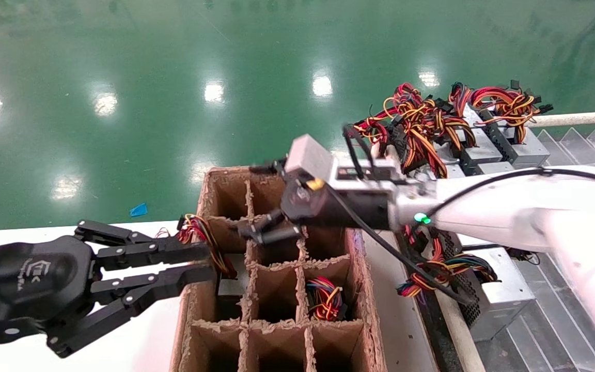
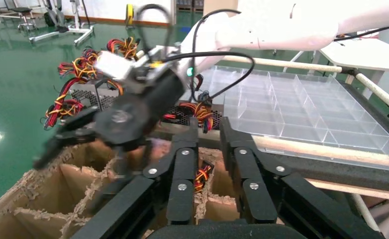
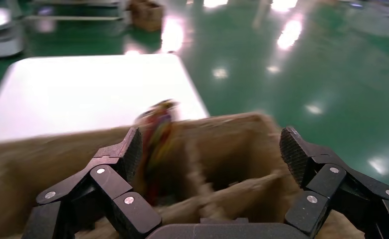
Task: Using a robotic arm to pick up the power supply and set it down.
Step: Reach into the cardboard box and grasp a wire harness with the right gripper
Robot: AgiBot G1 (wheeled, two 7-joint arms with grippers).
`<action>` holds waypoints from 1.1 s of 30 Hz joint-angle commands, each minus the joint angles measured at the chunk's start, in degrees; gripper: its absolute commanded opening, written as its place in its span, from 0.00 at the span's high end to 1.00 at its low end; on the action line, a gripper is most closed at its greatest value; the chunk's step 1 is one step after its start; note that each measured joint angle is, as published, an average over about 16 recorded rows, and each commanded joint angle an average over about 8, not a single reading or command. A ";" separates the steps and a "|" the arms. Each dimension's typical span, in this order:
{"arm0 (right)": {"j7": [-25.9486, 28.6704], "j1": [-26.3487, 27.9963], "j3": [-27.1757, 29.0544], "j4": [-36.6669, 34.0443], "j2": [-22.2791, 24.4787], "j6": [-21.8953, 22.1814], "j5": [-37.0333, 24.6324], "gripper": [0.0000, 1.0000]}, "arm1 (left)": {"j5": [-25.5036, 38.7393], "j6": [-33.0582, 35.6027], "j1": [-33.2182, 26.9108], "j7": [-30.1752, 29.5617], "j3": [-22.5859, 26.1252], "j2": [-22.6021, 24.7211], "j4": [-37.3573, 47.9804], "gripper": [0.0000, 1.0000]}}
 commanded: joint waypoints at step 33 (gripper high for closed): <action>6.55 -6.29 -15.55 6.61 -5.77 15.07 13.89 1.00 | 0.00 0.00 0.00 0.00 0.00 0.00 0.00 1.00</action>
